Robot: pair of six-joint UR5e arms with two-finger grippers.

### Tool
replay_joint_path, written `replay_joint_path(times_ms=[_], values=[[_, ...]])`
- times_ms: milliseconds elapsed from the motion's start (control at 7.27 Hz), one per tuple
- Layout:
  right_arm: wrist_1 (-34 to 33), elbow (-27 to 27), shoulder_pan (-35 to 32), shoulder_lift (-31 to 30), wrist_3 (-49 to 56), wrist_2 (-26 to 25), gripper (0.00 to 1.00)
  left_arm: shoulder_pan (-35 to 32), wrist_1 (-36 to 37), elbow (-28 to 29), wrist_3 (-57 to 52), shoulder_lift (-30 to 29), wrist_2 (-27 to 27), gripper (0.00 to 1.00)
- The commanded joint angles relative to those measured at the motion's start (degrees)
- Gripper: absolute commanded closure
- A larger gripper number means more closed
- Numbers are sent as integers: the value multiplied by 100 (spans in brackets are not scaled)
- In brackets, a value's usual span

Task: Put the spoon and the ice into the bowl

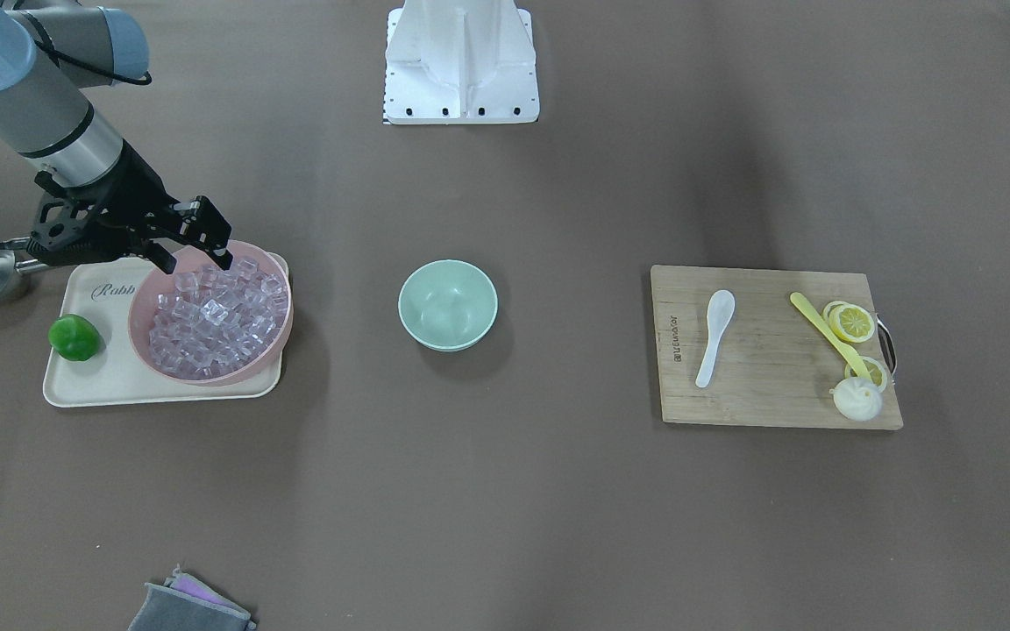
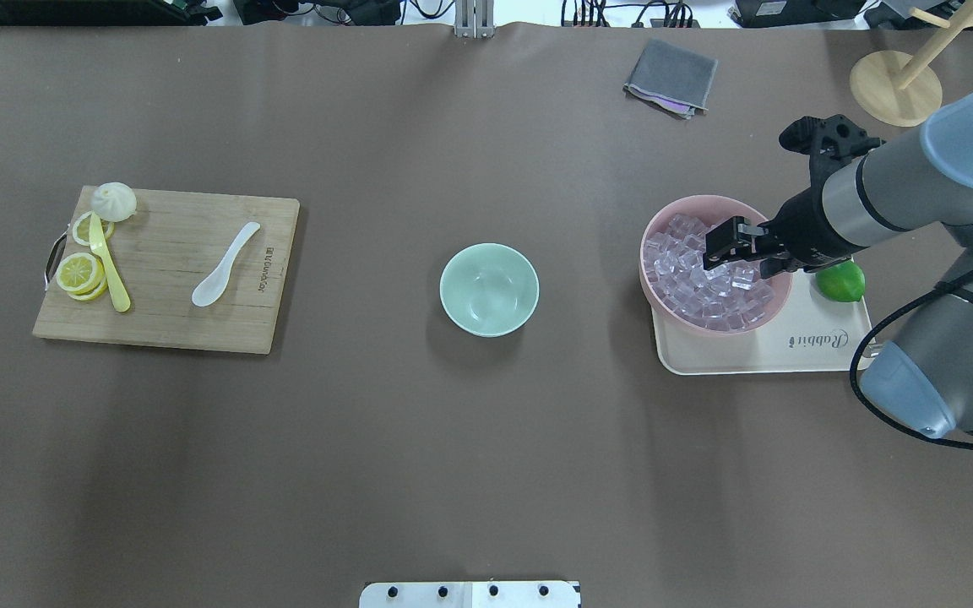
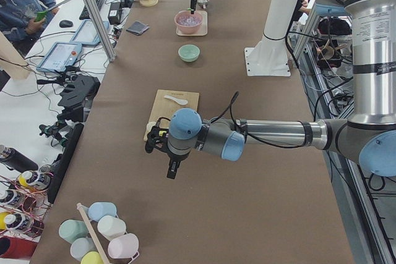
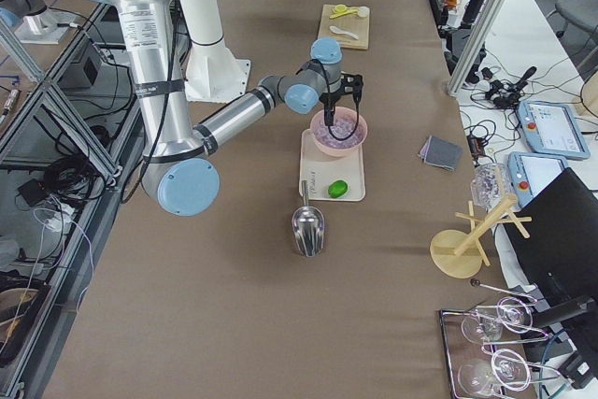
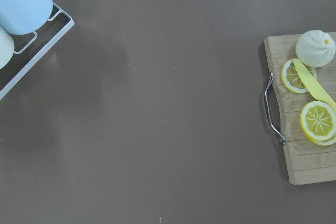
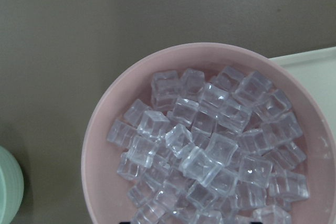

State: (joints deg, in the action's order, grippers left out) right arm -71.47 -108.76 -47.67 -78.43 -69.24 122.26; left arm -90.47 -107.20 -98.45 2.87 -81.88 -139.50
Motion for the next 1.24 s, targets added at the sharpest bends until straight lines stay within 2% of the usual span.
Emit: replay_joint_path(times_ms=[0, 275, 826, 963, 1101], values=[[10, 520, 21, 230, -521, 0, 30, 3, -2, 1, -5, 23, 2, 2], [-7, 619, 30, 293, -643, -9, 38, 3, 6, 1, 12, 23, -7, 2], [11, 848, 91, 486, -925, -123, 40, 3, 15, -43, 30, 6, -7, 2], [11, 848, 91, 478, -899, -132, 48, 3, 15, -34, 134, -12, 2, 2], [19, 848, 91, 443, -899, -123, 60, 12, 7, -43, 362, -38, 2, 2]])
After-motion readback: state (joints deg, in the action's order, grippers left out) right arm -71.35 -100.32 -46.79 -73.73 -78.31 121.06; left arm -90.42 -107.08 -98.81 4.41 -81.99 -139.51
